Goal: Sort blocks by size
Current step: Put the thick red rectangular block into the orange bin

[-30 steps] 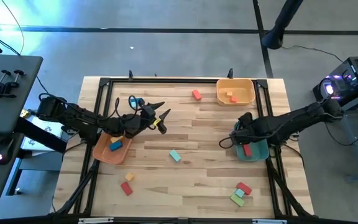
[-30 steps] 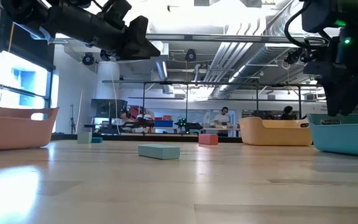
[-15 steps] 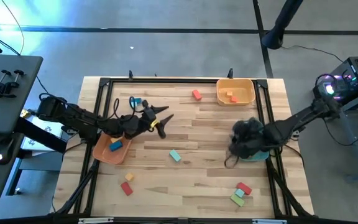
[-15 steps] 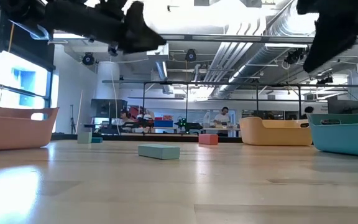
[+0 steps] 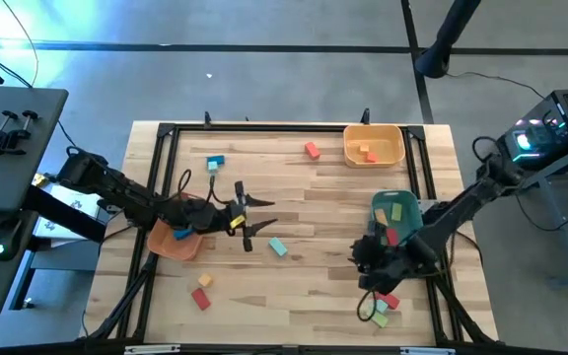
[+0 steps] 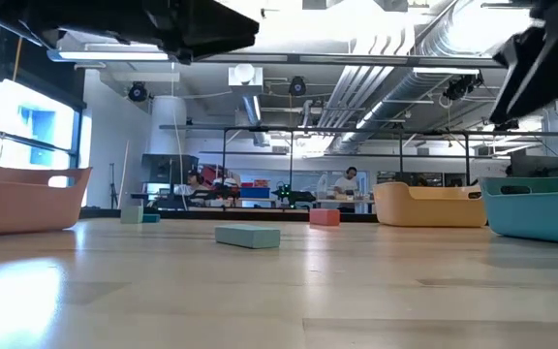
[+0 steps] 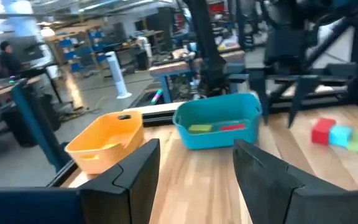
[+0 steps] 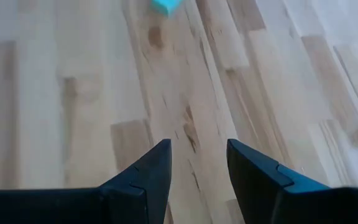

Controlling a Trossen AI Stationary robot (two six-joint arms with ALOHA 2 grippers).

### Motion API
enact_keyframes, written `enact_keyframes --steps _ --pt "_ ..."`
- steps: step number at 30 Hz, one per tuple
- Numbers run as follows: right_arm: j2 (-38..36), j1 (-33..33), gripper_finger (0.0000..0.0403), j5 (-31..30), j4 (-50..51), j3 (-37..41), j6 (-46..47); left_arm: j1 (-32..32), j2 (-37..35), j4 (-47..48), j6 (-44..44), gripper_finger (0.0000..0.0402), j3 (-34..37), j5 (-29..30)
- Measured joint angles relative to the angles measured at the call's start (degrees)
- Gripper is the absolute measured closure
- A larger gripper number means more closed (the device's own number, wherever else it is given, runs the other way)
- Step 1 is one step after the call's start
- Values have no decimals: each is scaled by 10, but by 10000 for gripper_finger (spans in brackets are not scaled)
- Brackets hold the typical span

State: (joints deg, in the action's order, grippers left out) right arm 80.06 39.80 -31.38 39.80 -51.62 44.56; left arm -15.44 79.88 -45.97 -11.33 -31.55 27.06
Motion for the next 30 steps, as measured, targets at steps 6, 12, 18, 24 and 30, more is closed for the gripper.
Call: enact_keyframes --steps 6,12,18,24,30 --pt "51 -20 254 22 -10 0 -39 -10 9 58 -14 214 0 -65" --pt "73 -30 254 -30 -70 12 -95 -50 67 57 1 214 -37 -42" --pt "73 -47 254 -54 -307 91 -172 -57 151 58 -34 214 -86 -41" --pt "73 -53 254 -35 -417 132 -176 -56 193 72 -28 214 -143 -85" --pt "62 -51 254 85 -309 77 -138 -56 192 189 -7 214 -191 -106"
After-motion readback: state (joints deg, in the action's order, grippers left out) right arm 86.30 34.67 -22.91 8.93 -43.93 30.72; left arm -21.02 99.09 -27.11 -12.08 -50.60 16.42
